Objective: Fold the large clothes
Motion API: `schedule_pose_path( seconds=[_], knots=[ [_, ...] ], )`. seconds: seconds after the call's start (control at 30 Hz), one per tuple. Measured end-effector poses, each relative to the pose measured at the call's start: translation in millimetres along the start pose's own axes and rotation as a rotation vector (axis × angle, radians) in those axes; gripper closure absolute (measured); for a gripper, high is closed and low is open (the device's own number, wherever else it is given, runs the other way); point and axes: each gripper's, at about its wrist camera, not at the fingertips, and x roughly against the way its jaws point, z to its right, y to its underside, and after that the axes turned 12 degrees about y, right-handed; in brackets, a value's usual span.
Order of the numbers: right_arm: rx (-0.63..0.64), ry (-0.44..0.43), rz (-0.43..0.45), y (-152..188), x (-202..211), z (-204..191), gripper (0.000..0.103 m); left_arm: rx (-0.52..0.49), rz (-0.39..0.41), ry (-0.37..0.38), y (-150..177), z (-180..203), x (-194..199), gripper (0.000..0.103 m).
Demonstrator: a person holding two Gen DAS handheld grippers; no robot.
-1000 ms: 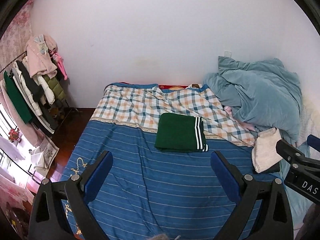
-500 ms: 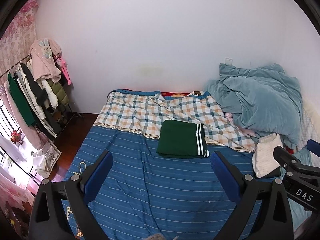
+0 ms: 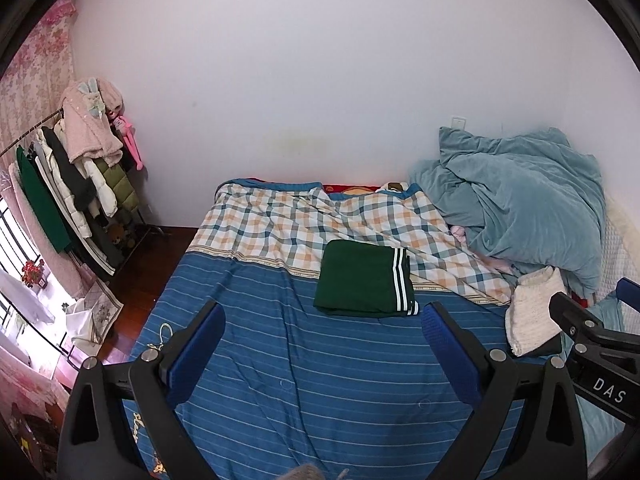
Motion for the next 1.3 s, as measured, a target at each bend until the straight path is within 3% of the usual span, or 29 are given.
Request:
schedule_pose_path(
  seconds=[1.3],
  knots=[
    [-0.011, -0.001, 0.016, -3, 0, -9, 0.002, 0.001, 0.022, 0.003, -11, 10, 5, 0.002]
  ],
)
